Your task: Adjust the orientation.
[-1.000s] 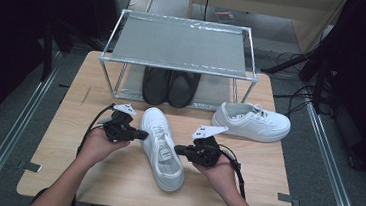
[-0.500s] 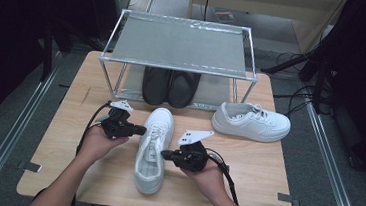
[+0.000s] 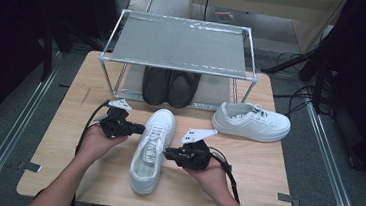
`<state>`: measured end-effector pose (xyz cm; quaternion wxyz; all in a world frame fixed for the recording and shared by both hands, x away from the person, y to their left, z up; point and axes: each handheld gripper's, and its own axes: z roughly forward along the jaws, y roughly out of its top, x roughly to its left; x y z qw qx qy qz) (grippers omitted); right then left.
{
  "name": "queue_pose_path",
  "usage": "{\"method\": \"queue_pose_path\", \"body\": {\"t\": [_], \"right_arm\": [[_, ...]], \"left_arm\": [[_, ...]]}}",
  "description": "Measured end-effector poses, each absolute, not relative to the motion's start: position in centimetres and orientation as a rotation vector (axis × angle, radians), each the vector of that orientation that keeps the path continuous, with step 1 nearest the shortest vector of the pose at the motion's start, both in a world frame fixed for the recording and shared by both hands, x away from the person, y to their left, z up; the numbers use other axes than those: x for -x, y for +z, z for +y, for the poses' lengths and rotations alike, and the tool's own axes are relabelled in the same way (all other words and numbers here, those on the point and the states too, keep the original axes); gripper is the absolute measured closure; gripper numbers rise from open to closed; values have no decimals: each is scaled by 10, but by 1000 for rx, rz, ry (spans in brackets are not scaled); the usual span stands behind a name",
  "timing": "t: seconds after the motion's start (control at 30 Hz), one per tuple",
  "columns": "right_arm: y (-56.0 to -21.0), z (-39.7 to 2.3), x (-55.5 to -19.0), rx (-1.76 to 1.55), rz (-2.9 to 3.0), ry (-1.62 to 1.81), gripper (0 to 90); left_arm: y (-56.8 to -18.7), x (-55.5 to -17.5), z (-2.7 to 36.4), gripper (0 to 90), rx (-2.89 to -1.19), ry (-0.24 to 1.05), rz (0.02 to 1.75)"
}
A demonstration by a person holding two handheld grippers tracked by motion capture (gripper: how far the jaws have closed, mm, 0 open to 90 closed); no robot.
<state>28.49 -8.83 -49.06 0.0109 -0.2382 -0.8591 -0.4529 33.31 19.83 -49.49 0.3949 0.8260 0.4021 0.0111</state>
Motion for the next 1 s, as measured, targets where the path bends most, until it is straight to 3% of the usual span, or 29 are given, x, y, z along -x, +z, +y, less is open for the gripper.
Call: {"method": "queue_pose_path", "body": {"t": [0.27, 0.47, 1.0], "right_arm": [[-493, -99, -293, 776, -2695, -1354, 642], [-492, -107, -300, 830, -2676, -1348, 584], [-479, -146, -321, 978, -2660, -1396, 571]], "left_arm": [[-492, -333, 203, 762, -2100, 36, 1025], [-491, -332, 205, 645, -2094, 39, 1025], [-495, -329, 206, 472, -2124, 6, 1018]]}}
